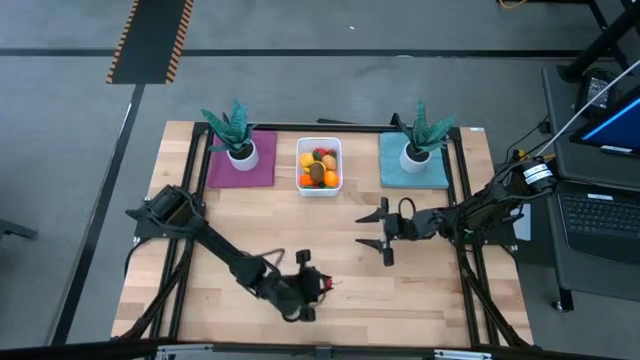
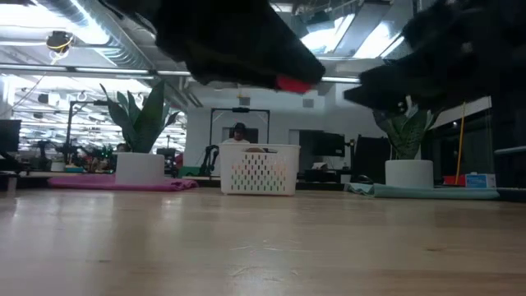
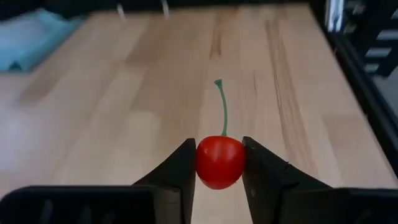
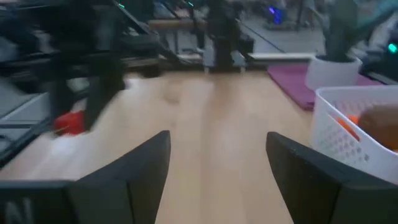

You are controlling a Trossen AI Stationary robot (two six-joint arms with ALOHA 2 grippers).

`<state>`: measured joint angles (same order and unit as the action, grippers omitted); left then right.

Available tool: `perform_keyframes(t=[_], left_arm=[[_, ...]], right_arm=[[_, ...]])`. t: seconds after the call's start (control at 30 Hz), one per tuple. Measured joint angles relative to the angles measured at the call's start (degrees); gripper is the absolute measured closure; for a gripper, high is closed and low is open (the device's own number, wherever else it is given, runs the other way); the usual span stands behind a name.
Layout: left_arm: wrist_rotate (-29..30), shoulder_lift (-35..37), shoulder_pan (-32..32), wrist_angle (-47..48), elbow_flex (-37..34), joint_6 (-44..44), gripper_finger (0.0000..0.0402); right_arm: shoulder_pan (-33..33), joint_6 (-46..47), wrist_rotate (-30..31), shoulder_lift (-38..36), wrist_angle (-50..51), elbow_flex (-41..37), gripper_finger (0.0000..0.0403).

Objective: Pick and placing Produce into tupperware
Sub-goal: Put the red cherry into the white bin

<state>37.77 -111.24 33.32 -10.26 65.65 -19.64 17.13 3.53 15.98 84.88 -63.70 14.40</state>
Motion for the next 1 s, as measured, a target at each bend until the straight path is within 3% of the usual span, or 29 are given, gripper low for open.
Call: perform_keyframes(t=[0.1, 0.27, 0.5, 0.67, 0.87, 1.0], left_arm=[[-3.1, 2.4, -1.8, -11.3, -5.5, 4.7, 0.0306], [-8.8, 6.1, -4.7, -30.5, -15.7, 10.8, 0.0290], [-13.6, 7.6, -8.4, -48.6, -25.9, 12.9, 0.0304], [-16.3, 7.6, -10.8, -53.6, -29.2, 13.9, 0.0305], [-16.5, 7.6, -13.0, -54.2, -30.0, 13.9, 0.0278], [-16.4, 7.6, -14.9, -54.3, -30.0, 14.1, 0.0295]], right_arm=[[2.6, -2.5, 0.2, 0.0, -8.0, -3.8, 0.0138], [7.0, -5.9, 6.1, 0.0, -21.5, -10.0, 0.0138], [8.3, -6.9, 6.9, 0.0, -22.2, -11.7, 0.0138], [8.3, -6.9, 6.9, 0.0, -21.7, -11.7, 0.0138], [8.3, -6.6, 6.9, 0.0, -21.6, -11.7, 0.0138], [8.3, -5.5, 6.9, 0.0, -21.6, -11.7, 0.0138]])
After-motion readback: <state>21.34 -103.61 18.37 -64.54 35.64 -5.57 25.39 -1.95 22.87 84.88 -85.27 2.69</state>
